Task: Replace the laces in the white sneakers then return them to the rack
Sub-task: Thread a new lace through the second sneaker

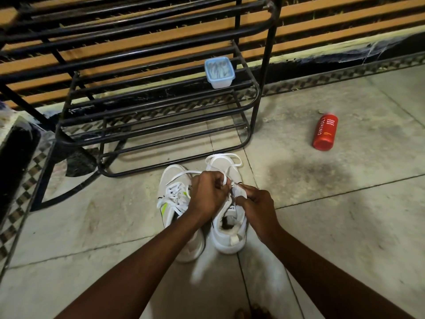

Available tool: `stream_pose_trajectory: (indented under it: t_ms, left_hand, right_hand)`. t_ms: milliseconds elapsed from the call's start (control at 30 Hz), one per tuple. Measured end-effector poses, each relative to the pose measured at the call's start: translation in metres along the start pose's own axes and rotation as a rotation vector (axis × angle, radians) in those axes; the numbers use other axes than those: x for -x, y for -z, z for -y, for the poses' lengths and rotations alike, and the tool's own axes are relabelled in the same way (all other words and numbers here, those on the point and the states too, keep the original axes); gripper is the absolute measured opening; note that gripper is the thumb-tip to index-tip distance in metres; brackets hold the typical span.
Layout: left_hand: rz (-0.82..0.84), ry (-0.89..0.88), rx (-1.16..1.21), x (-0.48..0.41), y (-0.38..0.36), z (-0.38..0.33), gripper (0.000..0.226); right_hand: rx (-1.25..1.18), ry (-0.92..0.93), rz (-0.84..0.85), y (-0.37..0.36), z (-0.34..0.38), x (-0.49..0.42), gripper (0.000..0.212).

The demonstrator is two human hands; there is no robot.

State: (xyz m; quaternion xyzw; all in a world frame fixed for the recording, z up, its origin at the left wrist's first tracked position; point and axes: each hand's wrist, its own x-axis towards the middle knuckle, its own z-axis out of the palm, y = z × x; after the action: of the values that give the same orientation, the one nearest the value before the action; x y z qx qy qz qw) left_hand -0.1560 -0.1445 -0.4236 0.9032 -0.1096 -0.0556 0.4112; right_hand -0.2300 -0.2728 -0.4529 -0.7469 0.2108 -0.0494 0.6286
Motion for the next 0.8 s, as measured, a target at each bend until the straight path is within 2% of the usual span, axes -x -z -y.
stream_pose_trajectory:
  t_ms: [100,233,333,433,567,800]
  left_hand:
    - [-0.003,0.000,-0.023,0.000,-0.001,0.001,0.029]
    - [-0.012,0.073,0.084,-0.001,-0.002,0.004,0.022]
    - [-0.003,0.036,0.003,-0.001,-0.003,0.003,0.021]
    - [0.007,-0.014,-0.058,-0.001,-0.003,0.004,0.024]
    - [-0.019,0.019,-0.023,0.000,-0.005,0.007,0.021]
    - [-0.039,0.120,0.128,-0.001,-0.007,0.009,0.019]
  right_hand:
    - [0.000,-0.017,0.008,0.001,0.000,0.000,0.033]
    - [-0.017,-0.020,0.021,0.000,-0.001,-0.001,0.036]
    - [-0.039,-0.017,0.011,-0.001,-0.004,-0.002,0.036]
    - [-0.223,-0.099,0.019,0.002,-0.010,-0.004,0.035]
    - [-0.465,-0.148,0.048,0.003,-0.012,-0.004,0.038]
    - [-0.597,-0.141,0.083,0.003,-0.014,-0.004,0.039]
